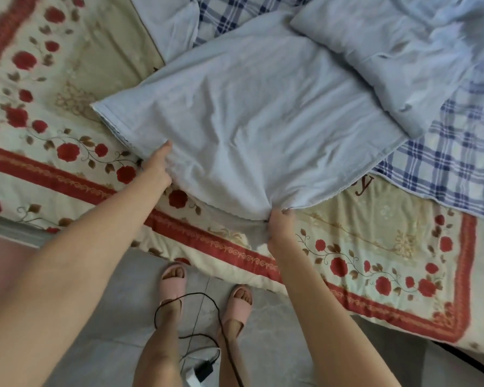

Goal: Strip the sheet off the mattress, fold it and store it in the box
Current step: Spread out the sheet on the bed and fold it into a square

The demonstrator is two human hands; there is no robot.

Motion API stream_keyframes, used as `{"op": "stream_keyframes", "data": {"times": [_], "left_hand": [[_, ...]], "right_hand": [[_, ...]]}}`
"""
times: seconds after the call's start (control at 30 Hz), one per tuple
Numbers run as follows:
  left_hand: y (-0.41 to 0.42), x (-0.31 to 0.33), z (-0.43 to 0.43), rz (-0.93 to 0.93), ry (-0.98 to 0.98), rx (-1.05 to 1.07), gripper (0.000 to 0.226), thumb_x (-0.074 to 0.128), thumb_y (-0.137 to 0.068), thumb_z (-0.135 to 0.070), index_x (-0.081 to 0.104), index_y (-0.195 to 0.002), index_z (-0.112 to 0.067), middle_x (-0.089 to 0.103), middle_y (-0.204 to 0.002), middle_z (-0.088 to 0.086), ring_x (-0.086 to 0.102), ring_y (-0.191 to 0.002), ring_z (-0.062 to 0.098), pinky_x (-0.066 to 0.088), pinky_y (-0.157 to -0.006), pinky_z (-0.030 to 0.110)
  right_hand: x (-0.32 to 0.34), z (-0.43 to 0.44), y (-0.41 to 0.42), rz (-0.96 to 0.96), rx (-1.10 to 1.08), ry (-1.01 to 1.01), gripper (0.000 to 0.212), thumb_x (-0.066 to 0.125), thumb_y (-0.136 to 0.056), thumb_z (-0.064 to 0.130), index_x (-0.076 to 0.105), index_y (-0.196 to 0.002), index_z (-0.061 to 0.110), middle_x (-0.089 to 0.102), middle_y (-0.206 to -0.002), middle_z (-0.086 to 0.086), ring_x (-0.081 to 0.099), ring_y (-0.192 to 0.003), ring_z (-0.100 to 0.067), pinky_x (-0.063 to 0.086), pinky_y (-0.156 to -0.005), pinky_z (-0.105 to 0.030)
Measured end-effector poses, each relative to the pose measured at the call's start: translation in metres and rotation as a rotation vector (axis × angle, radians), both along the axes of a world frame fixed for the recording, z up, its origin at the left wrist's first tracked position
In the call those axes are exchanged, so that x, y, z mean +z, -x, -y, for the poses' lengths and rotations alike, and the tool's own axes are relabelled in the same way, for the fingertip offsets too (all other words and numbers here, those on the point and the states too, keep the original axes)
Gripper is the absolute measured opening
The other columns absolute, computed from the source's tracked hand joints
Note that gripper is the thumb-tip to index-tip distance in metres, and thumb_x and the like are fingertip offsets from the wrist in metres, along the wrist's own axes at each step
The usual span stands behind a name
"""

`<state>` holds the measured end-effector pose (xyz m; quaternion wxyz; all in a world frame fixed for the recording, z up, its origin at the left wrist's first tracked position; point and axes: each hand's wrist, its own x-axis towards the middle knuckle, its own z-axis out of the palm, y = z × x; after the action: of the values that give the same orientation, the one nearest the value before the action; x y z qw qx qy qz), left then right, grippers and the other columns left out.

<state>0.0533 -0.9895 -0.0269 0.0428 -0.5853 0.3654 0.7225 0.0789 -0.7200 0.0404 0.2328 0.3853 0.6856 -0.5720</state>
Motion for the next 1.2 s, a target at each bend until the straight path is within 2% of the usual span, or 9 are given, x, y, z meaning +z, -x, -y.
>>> {"op": "stream_keyframes", "data": {"times": [0.27,0.43,0.53,0.6,0.77,0.87,1.0,1.13,1.2], "left_hand": [[0.036,0.252,-0.007,-0.496,-0.07,-0.022,0.02,0.04,-0.089,-0.012,0.06,-0.091,-0.013,0.065,-0.088,0.005,0.063,-0.082,0.02,0.054,-0.074,0.029],[-0.043,0.318,-0.027,-0.246,0.047,-0.271,0.022,0.046,-0.084,0.011,0.049,-0.076,-0.009,0.058,-0.067,0.013,0.05,-0.051,0.024,0.045,-0.041,0.019],[-0.07,0.369,-0.017,-0.491,-0.111,-0.198,0.021,0.055,-0.08,-0.006,0.06,-0.1,-0.009,0.064,-0.098,0.016,0.066,-0.077,0.008,0.051,-0.072,0.018],[-0.088,0.395,-0.016,-0.612,-0.184,-0.054,0.038,0.051,-0.078,-0.024,0.058,-0.112,-0.011,0.062,-0.118,0.013,0.062,-0.104,0.021,0.047,-0.093,0.034],[-0.137,0.392,-0.029,-0.262,-0.096,-0.013,0.026,0.038,-0.094,0.008,0.057,-0.09,-0.008,0.058,-0.116,0.023,0.055,-0.084,0.023,0.016,-0.108,0.06],[-0.151,0.397,-0.022,-0.337,-0.129,0.083,0.032,0.025,-0.092,0.005,0.055,-0.096,-0.005,0.056,-0.097,0.011,0.055,-0.089,0.024,0.043,-0.099,0.035],[-0.151,0.401,-0.012,-0.334,-0.175,0.113,0.036,0.038,-0.067,0.002,0.055,-0.097,-0.01,0.057,-0.105,0.014,0.055,-0.098,0.03,0.044,-0.093,0.039],[-0.147,0.387,0.004,-0.191,-0.083,0.128,0.029,0.052,-0.079,-0.007,0.05,-0.108,-0.011,0.058,-0.11,0.007,0.061,-0.097,0.026,0.053,-0.065,0.035],[-0.141,0.384,0.007,-0.214,-0.133,0.079,0.026,0.059,-0.087,-0.024,0.058,-0.11,-0.013,0.064,-0.11,0.008,0.063,-0.097,0.027,0.051,-0.076,0.041]], "right_hand": [[0.22,-0.056,0.013,-0.37,-0.153,0.12,0.021,0.042,-0.093,0.009,0.053,-0.111,0.011,0.059,-0.082,-0.006,0.054,-0.064,-0.019,0.045,-0.059,-0.032],[0.272,-0.069,-0.033,-0.194,-0.088,0.104,0.019,0.043,-0.097,0.016,0.059,-0.1,0.005,0.061,-0.081,-0.008,0.06,-0.068,-0.021,0.052,-0.056,-0.03],[0.316,-0.09,-0.054,-0.29,-0.114,0.137,0.025,0.044,-0.097,0.026,0.062,-0.101,0.009,0.065,-0.083,-0.009,0.063,-0.073,-0.022,0.051,-0.067,-0.037],[0.327,-0.098,-0.074,-0.269,-0.141,0.165,0.029,0.047,-0.096,0.032,0.065,-0.103,0.01,0.069,-0.094,-0.011,0.066,-0.086,-0.026,0.052,-0.079,-0.045],[0.324,-0.081,-0.127,-0.062,-0.092,0.185,0.037,0.052,-0.094,0.032,0.06,-0.121,0.008,0.069,-0.109,-0.016,0.067,-0.098,-0.033,0.055,-0.081,-0.044],[0.338,-0.084,-0.139,-0.065,-0.065,0.272,0.039,0.047,-0.097,0.036,0.058,-0.123,0.01,0.068,-0.111,-0.016,0.067,-0.098,-0.032,0.056,-0.075,-0.039],[0.348,-0.078,-0.14,-0.033,-0.048,0.272,0.045,0.057,-0.09,0.043,0.059,-0.124,0.014,0.067,-0.115,-0.016,0.065,-0.102,-0.035,0.055,-0.082,-0.044],[0.354,-0.067,-0.147,0.003,0.112,0.242,0.017,0.068,-0.086,0.023,0.062,-0.101,0.016,0.07,-0.098,-0.013,0.067,-0.09,-0.033,0.055,-0.081,-0.046],[0.355,-0.067,-0.149,0.046,0.148,0.212,0.012,0.069,-0.085,0.014,0.059,-0.091,0.018,0.069,-0.092,-0.011,0.066,-0.086,-0.031,0.054,-0.081,-0.047]]}}
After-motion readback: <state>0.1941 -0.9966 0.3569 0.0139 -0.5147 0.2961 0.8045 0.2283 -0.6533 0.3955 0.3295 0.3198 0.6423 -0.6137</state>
